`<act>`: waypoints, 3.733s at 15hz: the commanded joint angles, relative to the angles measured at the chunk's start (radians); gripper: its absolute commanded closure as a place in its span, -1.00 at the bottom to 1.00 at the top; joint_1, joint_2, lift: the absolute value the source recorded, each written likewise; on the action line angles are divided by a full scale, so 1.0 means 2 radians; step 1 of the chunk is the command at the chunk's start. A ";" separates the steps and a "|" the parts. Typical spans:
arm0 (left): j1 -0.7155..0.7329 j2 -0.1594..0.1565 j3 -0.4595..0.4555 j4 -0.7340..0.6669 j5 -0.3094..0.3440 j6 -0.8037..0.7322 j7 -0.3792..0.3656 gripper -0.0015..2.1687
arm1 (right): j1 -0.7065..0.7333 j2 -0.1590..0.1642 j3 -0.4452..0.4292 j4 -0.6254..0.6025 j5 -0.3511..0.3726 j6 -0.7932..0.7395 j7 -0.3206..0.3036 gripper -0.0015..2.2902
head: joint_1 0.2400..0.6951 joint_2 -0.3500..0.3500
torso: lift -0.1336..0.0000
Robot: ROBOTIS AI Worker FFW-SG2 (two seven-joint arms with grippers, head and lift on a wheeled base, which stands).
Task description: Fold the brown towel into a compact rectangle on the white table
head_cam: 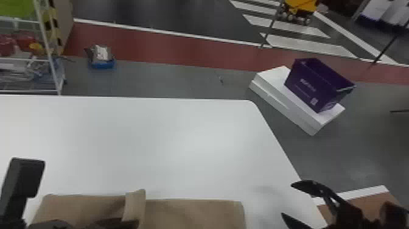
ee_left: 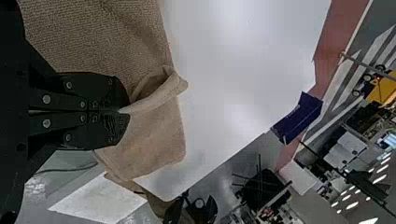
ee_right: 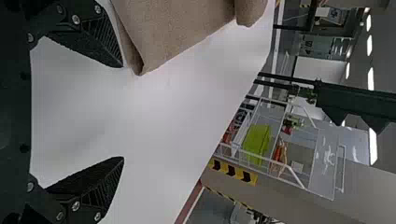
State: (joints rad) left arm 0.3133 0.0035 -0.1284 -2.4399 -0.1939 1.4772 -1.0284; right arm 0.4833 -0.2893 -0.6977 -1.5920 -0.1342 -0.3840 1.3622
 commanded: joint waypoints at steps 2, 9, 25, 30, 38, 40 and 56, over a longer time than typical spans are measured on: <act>0.006 0.000 -0.016 0.000 0.024 -0.016 0.013 -0.61 | 0.000 0.001 0.003 -0.001 0.000 -0.002 0.002 -0.82 | 1.00 -1.00 | -0.84; 0.014 0.000 -0.009 -0.006 0.062 -0.052 0.043 -0.97 | -0.005 0.010 0.004 -0.042 0.008 0.001 0.002 -0.82 | 1.00 -1.00 | -0.84; 0.112 -0.003 0.316 0.086 0.258 -0.490 0.210 -0.98 | 0.016 -0.086 0.237 -0.352 0.332 0.066 0.002 -0.85 | 1.00 0.49 | -0.84; 0.113 -0.003 0.317 0.099 0.268 -0.523 0.229 -0.98 | 0.038 -0.125 0.267 -0.380 0.383 0.066 0.002 -0.80 | 1.00 0.69 | -0.84; 0.113 -0.003 0.336 0.122 0.283 -0.552 0.230 -0.98 | -0.017 -0.142 0.365 -0.344 0.441 0.107 0.002 -0.75 | 1.00 0.86 | -0.84; 0.113 -0.003 0.337 0.132 0.286 -0.564 0.230 -0.98 | -0.038 -0.135 0.389 -0.331 0.450 0.115 0.002 -0.75 | 1.00 0.91 | -0.84; 0.111 -0.003 0.346 0.148 0.294 -0.589 0.220 -0.98 | -0.111 -0.087 0.488 -0.263 0.488 0.166 0.002 -0.70 | 1.00 1.00 | -0.84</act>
State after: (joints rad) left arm 0.5353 0.0015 0.5605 -2.1478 0.3928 0.3000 -0.5867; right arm 0.2619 -0.4687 0.2788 -2.1192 0.8436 -0.0620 1.3622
